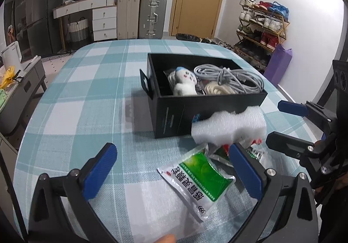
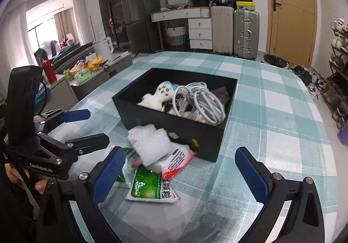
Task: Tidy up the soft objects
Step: 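Move both grippers back toward the sachets and foam beside the box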
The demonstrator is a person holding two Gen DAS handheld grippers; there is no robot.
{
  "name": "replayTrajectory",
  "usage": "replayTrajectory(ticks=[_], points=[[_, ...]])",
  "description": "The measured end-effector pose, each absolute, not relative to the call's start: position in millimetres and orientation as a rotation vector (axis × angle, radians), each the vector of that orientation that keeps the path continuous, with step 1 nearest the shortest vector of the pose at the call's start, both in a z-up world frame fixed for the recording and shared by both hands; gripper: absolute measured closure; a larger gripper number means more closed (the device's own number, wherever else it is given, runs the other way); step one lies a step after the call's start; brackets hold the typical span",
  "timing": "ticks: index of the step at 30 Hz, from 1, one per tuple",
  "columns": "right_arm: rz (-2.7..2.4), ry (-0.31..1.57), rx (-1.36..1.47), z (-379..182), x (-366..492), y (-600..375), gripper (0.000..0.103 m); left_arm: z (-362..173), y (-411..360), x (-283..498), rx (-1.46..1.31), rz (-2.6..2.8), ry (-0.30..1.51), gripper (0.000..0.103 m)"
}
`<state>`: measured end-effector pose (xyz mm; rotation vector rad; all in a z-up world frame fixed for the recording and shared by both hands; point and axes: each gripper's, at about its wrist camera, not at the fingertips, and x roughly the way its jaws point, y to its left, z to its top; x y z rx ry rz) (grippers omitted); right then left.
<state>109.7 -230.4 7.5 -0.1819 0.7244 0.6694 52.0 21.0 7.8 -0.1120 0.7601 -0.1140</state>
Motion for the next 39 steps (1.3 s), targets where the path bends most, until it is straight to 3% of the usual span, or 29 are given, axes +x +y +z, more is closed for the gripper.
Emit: replayTrajectory(ticks=[39], points=[[0.653,0.942,-0.358,-53,119,-197,0.001,-11,21,60,-0.132,-0.126,0.847,0.000]])
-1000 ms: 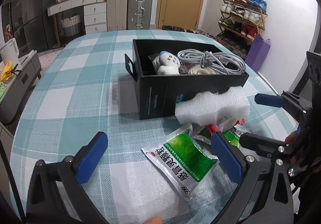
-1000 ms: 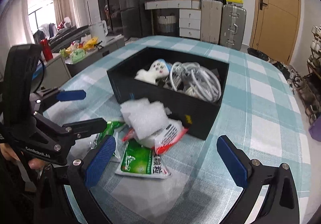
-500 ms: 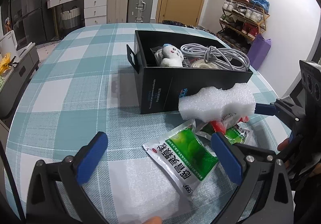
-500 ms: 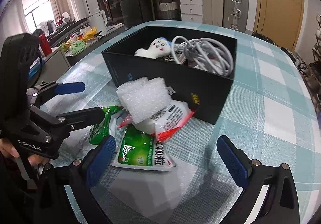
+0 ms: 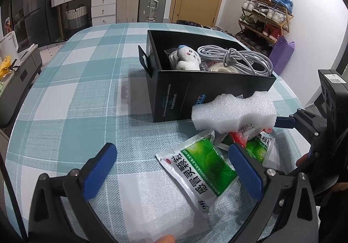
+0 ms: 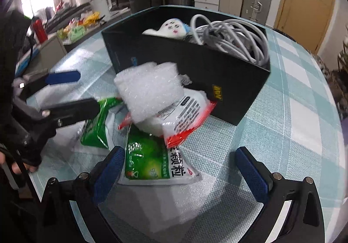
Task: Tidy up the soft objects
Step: 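Move both grippers back toward the sachets and foam beside the box, then grasp the green sachet with the right gripper while the left gripper grasps another green sachet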
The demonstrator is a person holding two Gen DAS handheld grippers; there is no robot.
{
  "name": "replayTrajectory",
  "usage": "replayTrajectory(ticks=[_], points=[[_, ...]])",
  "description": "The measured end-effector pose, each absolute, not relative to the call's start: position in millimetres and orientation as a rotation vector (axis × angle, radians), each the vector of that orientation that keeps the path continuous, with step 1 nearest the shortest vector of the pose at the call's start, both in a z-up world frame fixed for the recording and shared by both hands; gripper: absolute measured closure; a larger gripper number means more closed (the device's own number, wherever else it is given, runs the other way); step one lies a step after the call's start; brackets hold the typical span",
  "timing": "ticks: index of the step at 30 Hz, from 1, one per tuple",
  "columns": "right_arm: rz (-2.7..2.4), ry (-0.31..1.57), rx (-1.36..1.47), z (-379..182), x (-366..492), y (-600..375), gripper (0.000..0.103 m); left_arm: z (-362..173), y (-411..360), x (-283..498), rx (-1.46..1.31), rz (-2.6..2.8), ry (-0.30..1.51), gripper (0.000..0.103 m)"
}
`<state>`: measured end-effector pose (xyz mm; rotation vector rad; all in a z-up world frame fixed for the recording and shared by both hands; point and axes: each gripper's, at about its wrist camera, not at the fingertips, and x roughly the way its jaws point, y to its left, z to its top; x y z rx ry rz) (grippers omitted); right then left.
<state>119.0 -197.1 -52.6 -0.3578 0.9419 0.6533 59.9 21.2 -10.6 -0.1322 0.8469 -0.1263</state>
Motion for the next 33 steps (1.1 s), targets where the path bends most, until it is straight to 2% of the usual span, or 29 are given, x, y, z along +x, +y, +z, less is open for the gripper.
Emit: replayTrajectory(ticks=[3,5,7,14,16,22,33], points=[[0.661,0.936,-0.358,-53,120,-195,0.004,-11,22,60,-0.136,-0.127,0.846,0.000],[0.668,0.921,-0.351,-51,119,-195,0.014,-11,22,59,-0.139,-0.127,0.846,0.000],[0.680,0.906,-0.350,-49,116,-193,0.033,-11,22,59,-0.136,-0.127,0.847,0.000],[0.713,0.902,-0.358,-45,109,-195,0.049,-10,19,59,-0.118,-0.129,0.850,0.000],[0.714,0.902,-0.355,-44,108,-198,0.056,-10,19,59,-0.114,-0.128,0.852,0.000],[0.716,0.900,-0.317,-43,105,-215,0.063,-10,18,60,-0.113,-0.122,0.861,0.000],[0.661,0.874,-0.271,-38,96,-247,0.063,-21,8,64,-0.140,-0.130,0.924,0.000]])
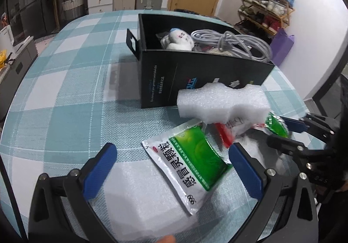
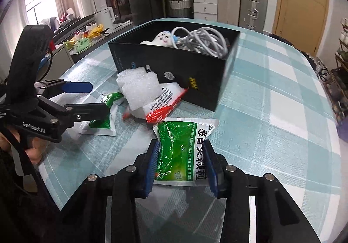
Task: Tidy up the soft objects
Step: 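Grasp the green sachet with the right gripper while the left gripper grasps another green sachet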
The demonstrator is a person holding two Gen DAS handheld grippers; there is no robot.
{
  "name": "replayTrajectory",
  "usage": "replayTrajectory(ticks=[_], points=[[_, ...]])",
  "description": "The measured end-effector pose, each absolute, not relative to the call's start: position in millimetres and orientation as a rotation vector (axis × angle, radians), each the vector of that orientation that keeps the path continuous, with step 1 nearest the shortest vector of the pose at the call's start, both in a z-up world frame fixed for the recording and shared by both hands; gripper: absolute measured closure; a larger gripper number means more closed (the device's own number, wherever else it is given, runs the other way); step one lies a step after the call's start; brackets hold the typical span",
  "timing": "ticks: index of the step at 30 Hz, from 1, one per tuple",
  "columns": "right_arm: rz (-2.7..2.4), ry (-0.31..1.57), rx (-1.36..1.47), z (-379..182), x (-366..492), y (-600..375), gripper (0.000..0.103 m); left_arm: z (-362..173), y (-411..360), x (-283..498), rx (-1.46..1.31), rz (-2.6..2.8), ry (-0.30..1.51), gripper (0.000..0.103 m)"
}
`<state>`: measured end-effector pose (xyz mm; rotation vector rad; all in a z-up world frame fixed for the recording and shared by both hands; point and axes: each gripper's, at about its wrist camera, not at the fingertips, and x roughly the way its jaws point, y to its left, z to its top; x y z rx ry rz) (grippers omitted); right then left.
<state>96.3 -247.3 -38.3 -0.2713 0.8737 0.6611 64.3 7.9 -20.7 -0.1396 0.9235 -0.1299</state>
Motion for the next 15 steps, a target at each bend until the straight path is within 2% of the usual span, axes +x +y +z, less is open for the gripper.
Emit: replayTrajectory(ticks=[15], points=[[0.630,0.848,-0.274,-31,95,-255,0.063,-22,21,53,-0.102,-0.084,0.957,0.002]])
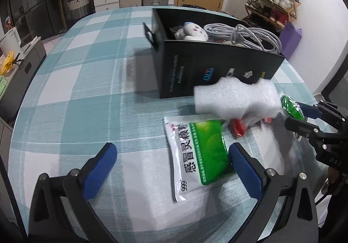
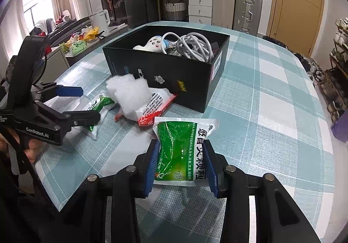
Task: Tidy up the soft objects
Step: 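Grasp the green sachet with the right gripper while the left gripper grasps another green sachet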
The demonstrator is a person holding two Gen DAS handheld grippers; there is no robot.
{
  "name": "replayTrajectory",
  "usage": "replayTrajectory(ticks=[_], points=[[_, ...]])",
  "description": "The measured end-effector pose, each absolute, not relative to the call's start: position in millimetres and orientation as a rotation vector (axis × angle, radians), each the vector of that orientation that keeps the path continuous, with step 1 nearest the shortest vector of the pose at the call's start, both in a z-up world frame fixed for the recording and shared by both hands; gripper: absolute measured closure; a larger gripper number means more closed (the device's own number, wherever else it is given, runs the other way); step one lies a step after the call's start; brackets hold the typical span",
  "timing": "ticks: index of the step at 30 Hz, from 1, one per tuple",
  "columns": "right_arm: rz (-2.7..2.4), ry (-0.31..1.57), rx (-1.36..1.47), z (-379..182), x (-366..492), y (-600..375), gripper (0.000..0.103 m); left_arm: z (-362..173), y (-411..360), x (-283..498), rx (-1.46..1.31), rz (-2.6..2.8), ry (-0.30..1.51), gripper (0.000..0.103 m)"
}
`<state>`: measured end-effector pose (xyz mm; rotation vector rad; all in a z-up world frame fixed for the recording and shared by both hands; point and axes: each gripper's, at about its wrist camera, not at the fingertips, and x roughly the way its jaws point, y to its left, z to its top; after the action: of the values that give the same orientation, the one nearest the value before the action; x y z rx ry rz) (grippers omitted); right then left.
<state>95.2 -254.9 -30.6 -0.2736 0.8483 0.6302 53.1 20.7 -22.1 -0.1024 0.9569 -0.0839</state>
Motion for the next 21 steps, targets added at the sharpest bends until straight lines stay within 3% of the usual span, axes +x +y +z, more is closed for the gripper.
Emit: replayTrajectory(ticks=[7,10,12,17,21], points=[[0.627,0.836,-0.274,-25,94,-257,0.063,-22,9,52,-0.036,-0.127,0.936,0.015],[0.626,0.832,-0.273,-23,93,-257,0.063,-21,4,49,-0.007,-0.137,0.919,0.032],[0.629,0.830,-0.275,-22,92,-256,0.063,-19,3,48,-0.005,-0.148,0.906,0.049],[0.633,0.827,-0.270,-22,93,-254,0.063,-17,0,45,0.001,-0.174,0.872,0.070],[0.636,0.824,-0.272,-22,92,-253,0.063,-14,3,43,-0.023,-0.186,0.866,0.078]])
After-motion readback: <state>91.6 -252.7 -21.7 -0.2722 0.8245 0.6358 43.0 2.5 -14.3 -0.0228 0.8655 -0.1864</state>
